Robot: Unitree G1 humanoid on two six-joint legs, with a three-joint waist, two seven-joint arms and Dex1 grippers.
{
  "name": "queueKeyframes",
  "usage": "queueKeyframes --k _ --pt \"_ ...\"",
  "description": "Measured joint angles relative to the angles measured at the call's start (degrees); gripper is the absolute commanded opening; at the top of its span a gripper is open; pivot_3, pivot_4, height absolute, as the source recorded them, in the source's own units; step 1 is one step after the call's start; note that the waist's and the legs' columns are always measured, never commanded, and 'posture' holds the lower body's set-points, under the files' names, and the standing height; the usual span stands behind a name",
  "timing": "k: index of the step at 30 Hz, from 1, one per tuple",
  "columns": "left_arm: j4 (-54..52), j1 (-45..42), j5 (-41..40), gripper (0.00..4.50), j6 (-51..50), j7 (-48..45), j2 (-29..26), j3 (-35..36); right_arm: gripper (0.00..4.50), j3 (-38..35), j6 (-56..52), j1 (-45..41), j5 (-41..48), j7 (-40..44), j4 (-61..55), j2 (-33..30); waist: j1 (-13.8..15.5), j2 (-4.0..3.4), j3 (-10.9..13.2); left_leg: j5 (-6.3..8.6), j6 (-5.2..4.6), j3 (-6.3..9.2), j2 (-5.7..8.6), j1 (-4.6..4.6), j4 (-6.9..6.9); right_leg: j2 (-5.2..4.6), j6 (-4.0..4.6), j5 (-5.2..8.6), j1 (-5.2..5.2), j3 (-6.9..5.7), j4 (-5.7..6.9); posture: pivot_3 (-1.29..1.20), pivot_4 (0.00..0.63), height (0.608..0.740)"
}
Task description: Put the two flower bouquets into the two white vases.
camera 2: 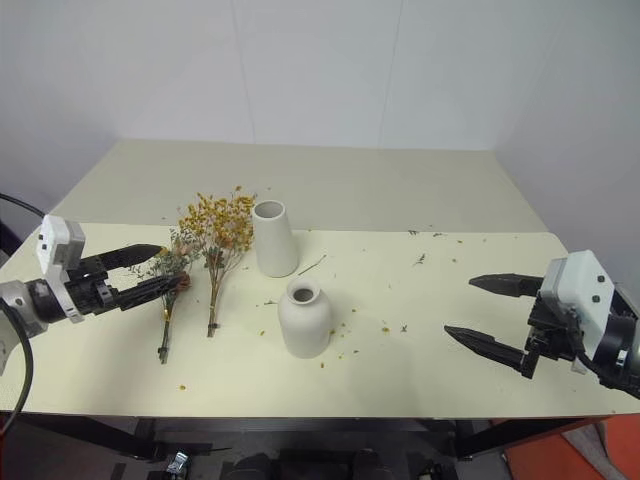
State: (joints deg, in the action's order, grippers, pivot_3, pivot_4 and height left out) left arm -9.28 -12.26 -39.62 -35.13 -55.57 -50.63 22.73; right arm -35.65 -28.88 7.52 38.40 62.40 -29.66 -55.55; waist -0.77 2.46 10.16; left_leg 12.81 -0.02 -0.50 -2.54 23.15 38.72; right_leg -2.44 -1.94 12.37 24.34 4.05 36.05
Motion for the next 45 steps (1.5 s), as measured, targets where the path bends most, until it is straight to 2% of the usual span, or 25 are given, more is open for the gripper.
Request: queueKeyframes --k 10,13,16,20,24,27,31,35,40,45 --pt "-1.2 0.0 -0.8 4.50 -0.1 1.2 0.2 0.0 4.47 0.2 0.0 0.0 0.0 0.0 0.0 0.0 0.0 0.00 0.0 0.00 0.00 0.00 0.00 -0.01 0.00 0.00 0.00 0.00 0.00 0.00 0.00 0.00 0.150 0.740" --pt "-2.4 -0.4 -1.1 4.50 -2.3 4.7 0.6 0.1 4.47 0.2 0.0 0.0 0.1 -0.1 -0.1 0.1 0.0 0.00 0.0 0.00 0.00 0.00 0.00 0.00 0.00 0.00 0.00 0.00 0.00 0.00 0.00 0.00 0.150 0.740" --pt "-7.4 -2.3 -2.5 4.50 -9.2 15.8 3.4 1.2 4.47 0.3 0.0 -1.0 0.3 0.0 -0.2 0.0 0.0 0.01 0.0 0.00 0.00 0.02 0.01 0.00 0.02 -0.01 -0.13 -0.07 -0.05 0.01 0.00 0.00 0.150 0.740" --pt "-15.0 -9.1 -5.5 4.50 -26.3 33.7 6.3 1.3 4.47 0.7 -0.9 -6.2 3.5 1.0 -0.4 -3.6 0.0 0.04 0.0 0.00 -0.01 0.08 0.06 -0.04 0.05 0.01 -0.48 -0.28 -0.10 0.02 0.04 0.00 0.150 0.740" --pt "-11.7 -24.8 -3.4 4.50 -48.6 47.5 13.8 0.9 4.47 4.7 -2.9 -12.7 6.3 1.8 -1.7 -8.9 0.1 0.06 0.0 -0.01 -0.01 0.26 0.19 -0.17 0.05 0.07 -0.49 -0.27 -0.26 -0.04 0.03 0.00 0.150 0.740" --pt "-5.7 -30.0 -0.1 4.50 -56.1 56.6 20.3 -0.2 4.47 11.0 -4.3 -19.1 8.0 1.9 -1.1 -10.1 -0.3 0.07 0.0 -0.01 -0.01 0.28 0.28 -0.12 0.01 0.02 -0.50 -0.27 -0.19 0.06 0.01 0.00 0.150 0.740" --pt "1.7 -30.5 0.5 4.50 -57.1 65.5 25.2 -1.3 4.47 19.7 -6.7 -28.8 7.9 0.7 0.9 -10.0 -1.1 0.09 0.0 -0.01 -0.01 0.38 0.29 0.09 -0.06 0.02 -0.17 -0.45 0.05 0.06 0.04 0.00 0.150 0.740" --pt "4.3 -30.7 -1.3 4.50 -57.1 72.9 28.0 -1.6 4.47 25.8 -8.6 -34.9 7.1 -1.3 1.7 -8.7 -0.7 0.10 0.1 0.00 0.00 0.43 0.39 0.16 -0.08 -0.08 -0.15 -0.46 0.04 0.03 0.01 0.00 0.150 0.740" --pt "9.5 -32.7 -4.7 4.50 -57.1 79.5 28.9 -1.5 4.47 28.5 -8.9 -37.2 5.8 -1.7 2.1 -6.5 0.1 0.10 0.1 -0.01 0.00 0.46 0.47 0.17 -0.06 -0.14 -0.18 -0.45 0.03 0.01 0.01 0.00 0.150 0.740" --pt "15.0 -35.5 -4.9 4.50 -57.1 81.4 29.5 -2.2 4.47 28.6 -8.9 -37.3 5.5 -1.7 1.8 -5.4 0.2 0.10 0.1 -0.01 0.00 0.46 0.51 0.16 -0.05 -0.16 -0.17 -0.47 0.00 0.01 0.00 0.00 0.150 0.740"
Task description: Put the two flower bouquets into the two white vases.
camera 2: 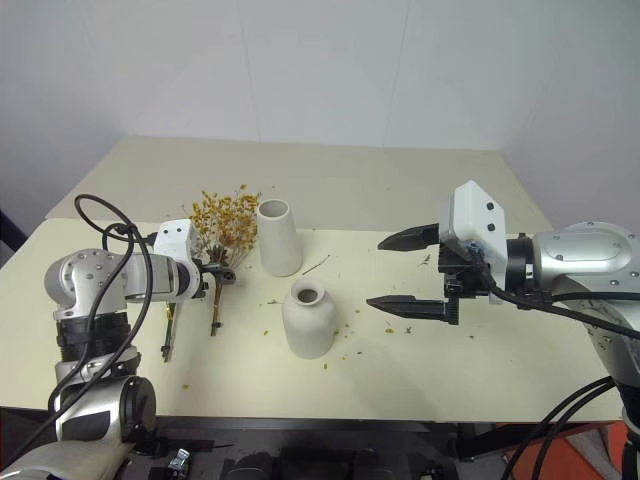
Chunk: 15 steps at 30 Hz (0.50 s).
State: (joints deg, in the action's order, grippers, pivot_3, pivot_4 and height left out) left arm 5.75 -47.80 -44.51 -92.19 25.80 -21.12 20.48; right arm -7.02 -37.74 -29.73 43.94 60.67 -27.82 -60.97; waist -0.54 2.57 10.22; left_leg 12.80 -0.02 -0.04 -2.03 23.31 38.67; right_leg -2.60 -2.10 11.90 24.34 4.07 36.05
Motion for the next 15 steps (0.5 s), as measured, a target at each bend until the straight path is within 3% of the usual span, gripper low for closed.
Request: queueKeyframes --k 3,6,15 --pt "2.0 -1.1 0.6 4.50 0.0 -0.6 1.2 -1.5 4.47 0.0 0.0 0.0 -0.1 0.0 -0.2 0.1 -0.1 0.00 0.0 0.00 0.00 0.00 0.00 0.00 0.00 0.01 0.00 0.00 0.01 0.00 0.00 0.00 0.150 0.740" --pt "2.6 -1.9 2.4 3.93 0.0 -2.0 2.7 -2.3 4.50 -0.1 0.0 0.1 -0.4 -0.1 -0.6 0.1 -0.2 0.00 0.0 0.00 0.00 0.00 0.00 0.00 0.00 0.01 0.01 0.00 0.00 0.00 0.00 0.00 0.150 0.740" --pt "2.5 -2.4 10.5 1.17 0.0 -6.2 5.4 -4.3 4.50 -0.7 0.0 1.3 -0.4 -1.9 -2.0 0.1 -0.2 0.00 0.0 -0.01 0.02 0.01 0.02 -0.02 0.00 0.01 -0.01 0.00 -0.01 0.01 0.02 0.00 0.150 0.740"
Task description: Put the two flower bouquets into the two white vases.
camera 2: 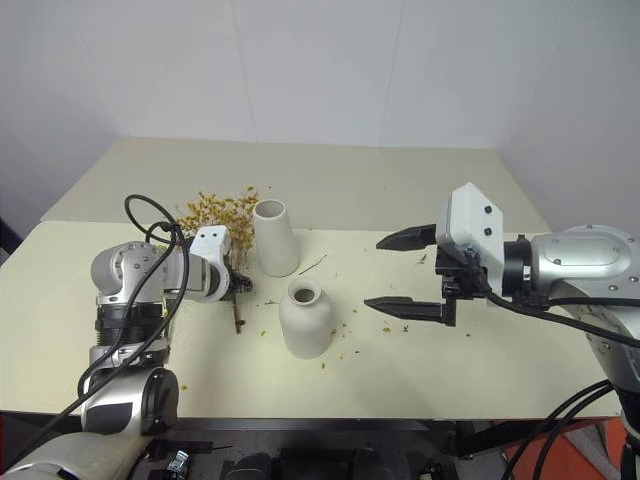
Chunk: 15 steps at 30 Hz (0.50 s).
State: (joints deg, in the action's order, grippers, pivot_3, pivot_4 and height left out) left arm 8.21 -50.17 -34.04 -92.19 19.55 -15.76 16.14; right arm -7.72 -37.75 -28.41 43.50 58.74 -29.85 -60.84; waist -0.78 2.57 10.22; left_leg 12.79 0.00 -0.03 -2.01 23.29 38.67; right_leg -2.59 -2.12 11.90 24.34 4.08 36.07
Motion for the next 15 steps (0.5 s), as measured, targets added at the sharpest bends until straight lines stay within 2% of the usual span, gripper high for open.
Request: queueKeyframes --k 4,8,15 --pt "0.0 -0.1 3.5 0.02 0.0 -1.9 0.0 -0.1 4.50 -0.1 0.0 0.0 0.0 -0.1 0.0 0.0 0.0 0.00 0.0 0.00 0.01 0.00 0.01 0.00 0.00 0.00 -0.02 0.01 0.00 0.00 0.00 0.00 0.150 0.740" --pt "-1.1 -0.1 7.1 0.02 0.9 -3.1 0.3 -1.0 4.50 -0.1 0.0 0.0 0.0 0.0 0.1 0.0 0.0 0.01 0.0 0.00 0.01 0.01 0.01 0.03 0.00 0.00 -0.03 0.01 0.01 0.00 -0.02 0.00 0.150 0.740" --pt "-11.4 1.3 14.0 0.02 7.9 -4.3 -0.1 -5.2 4.50 -0.1 0.4 0.0 -0.7 0.1 0.7 0.7 0.0 0.01 0.0 0.00 0.01 0.01 0.01 0.04 -0.01 -0.01 0.03 -0.03 0.01 0.01 -0.04 0.00 0.150 0.740"
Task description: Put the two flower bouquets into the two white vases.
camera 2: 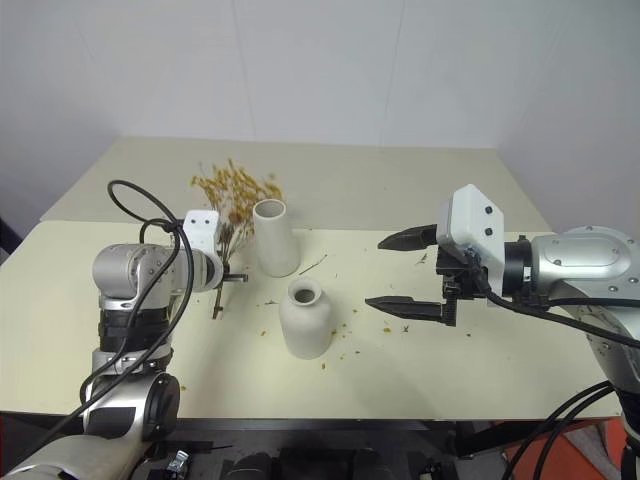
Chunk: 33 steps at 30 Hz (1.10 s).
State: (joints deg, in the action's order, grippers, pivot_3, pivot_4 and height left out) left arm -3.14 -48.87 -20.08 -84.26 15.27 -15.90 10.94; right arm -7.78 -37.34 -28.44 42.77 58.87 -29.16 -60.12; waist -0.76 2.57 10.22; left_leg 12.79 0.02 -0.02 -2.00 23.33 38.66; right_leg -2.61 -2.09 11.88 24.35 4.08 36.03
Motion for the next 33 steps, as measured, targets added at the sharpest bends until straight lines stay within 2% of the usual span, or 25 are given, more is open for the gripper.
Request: queueKeyframes --k 3,7,10,13,15,17,21,26,33 --pt "-0.3 -1.1 2.9 0.02 0.7 0.5 -1.1 1.3 4.50 0.0 0.5 0.0 -0.6 -0.1 0.0 0.5 -0.1 0.00 0.0 0.00 0.00 0.00 -0.01 -0.02 0.00 0.02 -0.10 0.05 0.01 0.00 0.02 0.00 0.150 0.740" --pt "-0.1 -3.5 5.3 0.02 4.4 -0.7 -5.4 3.9 4.50 0.0 0.7 0.0 -1.0 -0.5 0.0 1.4 -0.2 0.01 0.0 0.00 0.00 0.01 -0.02 -0.03 0.00 0.03 -0.13 0.07 0.01 -0.01 0.03 0.00 0.150 0.740" --pt "1.1 -4.4 4.4 0.02 13.5 -4.9 -6.9 9.1 4.50 -0.1 0.7 0.0 -1.1 -2.0 0.0 2.9 -0.1 0.00 0.0 0.00 0.00 0.00 -0.01 -0.02 0.00 -0.01 0.00 0.00 0.00 -0.01 0.01 0.00 0.150 0.740" --pt "6.1 -5.0 1.6 0.02 26.7 -11.9 -8.2 14.7 4.50 0.4 -0.2 -1.8 -1.1 -5.1 0.2 4.9 0.0 0.00 0.0 0.00 0.00 -0.01 -0.02 0.01 0.01 -0.01 0.03 -0.02 0.01 -0.02 0.01 0.00 0.150 0.740" --pt "9.6 -6.1 -0.3 0.02 31.6 -16.4 -9.6 16.2 4.50 0.6 -0.9 -2.8 -1.2 -6.8 0.3 5.8 0.0 0.00 0.0 -0.01 0.00 -0.01 -0.02 0.01 0.01 0.00 0.04 -0.03 0.01 -0.03 0.01 0.00 0.150 0.740" --pt "13.6 -7.2 -2.8 0.02 37.8 -23.6 -11.0 17.8 4.50 1.5 -2.0 -3.6 -1.7 -9.1 0.5 7.6 0.0 0.00 0.0 -0.01 0.00 -0.01 -0.02 0.03 0.01 -0.01 0.04 -0.02 0.01 -0.04 -0.02 0.00 0.150 0.740" --pt "25.7 -10.1 -11.0 0.02 51.0 -43.5 -11.7 21.6 4.50 4.2 -2.4 -4.5 -3.9 -14.5 1.4 12.7 0.1 0.00 0.0 -0.01 -0.01 -0.03 -0.02 0.06 0.02 0.00 0.05 -0.02 0.02 -0.07 -0.02 0.00 0.150 0.740" --pt "45.0 -18.1 -14.0 0.02 61.8 -65.1 -12.5 21.2 4.50 5.8 -2.4 -4.8 -7.1 -20.1 1.8 18.6 0.2 0.00 0.0 -0.01 -0.02 -0.01 -0.01 0.18 0.07 0.00 0.03 -0.02 0.03 -0.11 -0.08 0.00 0.150 0.740" --pt "68.1 -29.0 -14.3 0.02 69.1 -82.7 -10.0 20.4 4.50 7.6 -2.0 -4.8 -10.3 -24.5 0.9 23.7 -0.1 0.00 0.0 -0.01 -0.02 0.01 -0.01 0.38 0.06 0.01 -0.04 0.01 0.17 -0.12 -0.09 0.00 0.150 0.740"
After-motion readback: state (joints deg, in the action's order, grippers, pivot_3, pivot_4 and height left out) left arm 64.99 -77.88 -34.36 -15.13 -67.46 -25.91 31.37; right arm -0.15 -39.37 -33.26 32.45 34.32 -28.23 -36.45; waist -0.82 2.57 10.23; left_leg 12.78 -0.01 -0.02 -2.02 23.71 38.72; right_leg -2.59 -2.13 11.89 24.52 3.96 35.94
